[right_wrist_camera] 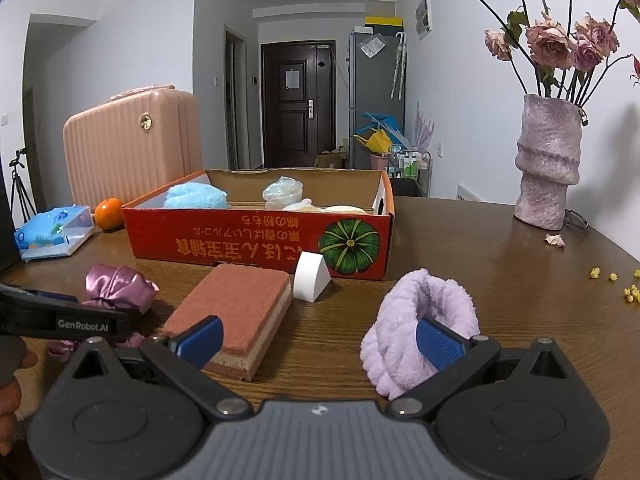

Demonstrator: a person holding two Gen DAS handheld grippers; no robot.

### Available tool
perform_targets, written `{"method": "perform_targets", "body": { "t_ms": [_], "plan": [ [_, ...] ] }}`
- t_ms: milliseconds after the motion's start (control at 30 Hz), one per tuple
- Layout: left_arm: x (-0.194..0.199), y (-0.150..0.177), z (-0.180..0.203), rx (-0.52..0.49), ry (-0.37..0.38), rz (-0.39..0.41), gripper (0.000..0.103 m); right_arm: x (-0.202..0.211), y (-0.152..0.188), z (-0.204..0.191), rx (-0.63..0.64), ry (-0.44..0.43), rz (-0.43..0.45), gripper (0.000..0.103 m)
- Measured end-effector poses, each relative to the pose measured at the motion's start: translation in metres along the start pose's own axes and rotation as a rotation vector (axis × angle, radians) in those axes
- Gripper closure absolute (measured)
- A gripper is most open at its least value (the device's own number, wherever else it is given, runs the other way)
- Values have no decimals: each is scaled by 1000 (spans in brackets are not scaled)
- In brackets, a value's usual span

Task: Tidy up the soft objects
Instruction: 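Grasp the pink satin scrunchie with the left tool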

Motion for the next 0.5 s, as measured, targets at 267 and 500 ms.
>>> {"method": "perform_targets", "body": {
  "t_ms": [267,500],
  "plan": [
    [-5,3,0,1,27,-31,54,0,0,0,0,2,4,0],
    [1,1,-1,-5,37,-6,65,2,-2,2,-6,-4,22,0]
  ]
}}
Point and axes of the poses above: each gripper's, at about its wrist camera, not at the fingertips, and x roughly against the way its jaws point, z to its right, y to its underside, the point moved 6 cm from there along -x, roughly the way its jaws point, and after that the axes turned 1 degree about -y, right-handed, at the moved point
